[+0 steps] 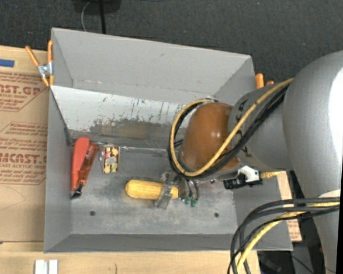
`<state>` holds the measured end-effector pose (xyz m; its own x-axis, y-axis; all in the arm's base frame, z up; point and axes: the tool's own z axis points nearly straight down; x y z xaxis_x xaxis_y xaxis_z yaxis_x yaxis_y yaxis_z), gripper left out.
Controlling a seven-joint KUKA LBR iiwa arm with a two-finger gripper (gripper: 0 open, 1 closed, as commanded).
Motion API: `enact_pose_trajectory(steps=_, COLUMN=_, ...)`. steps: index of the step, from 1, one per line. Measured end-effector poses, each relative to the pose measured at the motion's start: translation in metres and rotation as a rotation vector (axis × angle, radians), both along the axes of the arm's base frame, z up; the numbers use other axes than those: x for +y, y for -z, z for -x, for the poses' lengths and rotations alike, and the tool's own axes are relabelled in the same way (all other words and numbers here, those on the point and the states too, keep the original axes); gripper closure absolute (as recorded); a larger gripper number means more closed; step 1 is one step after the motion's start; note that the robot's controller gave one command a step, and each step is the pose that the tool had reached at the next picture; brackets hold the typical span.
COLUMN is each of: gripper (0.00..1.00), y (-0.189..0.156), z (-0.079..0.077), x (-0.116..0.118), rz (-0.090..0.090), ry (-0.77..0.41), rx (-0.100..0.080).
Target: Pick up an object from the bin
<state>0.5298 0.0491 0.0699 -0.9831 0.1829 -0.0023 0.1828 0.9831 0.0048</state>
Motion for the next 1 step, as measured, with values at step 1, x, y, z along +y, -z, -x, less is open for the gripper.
enact_pose_trajectory(steps=1, gripper=1.0, y=-0.0012, z=0.0002, x=0.0, rz=0.0, ry=0.0, rx=0.0)
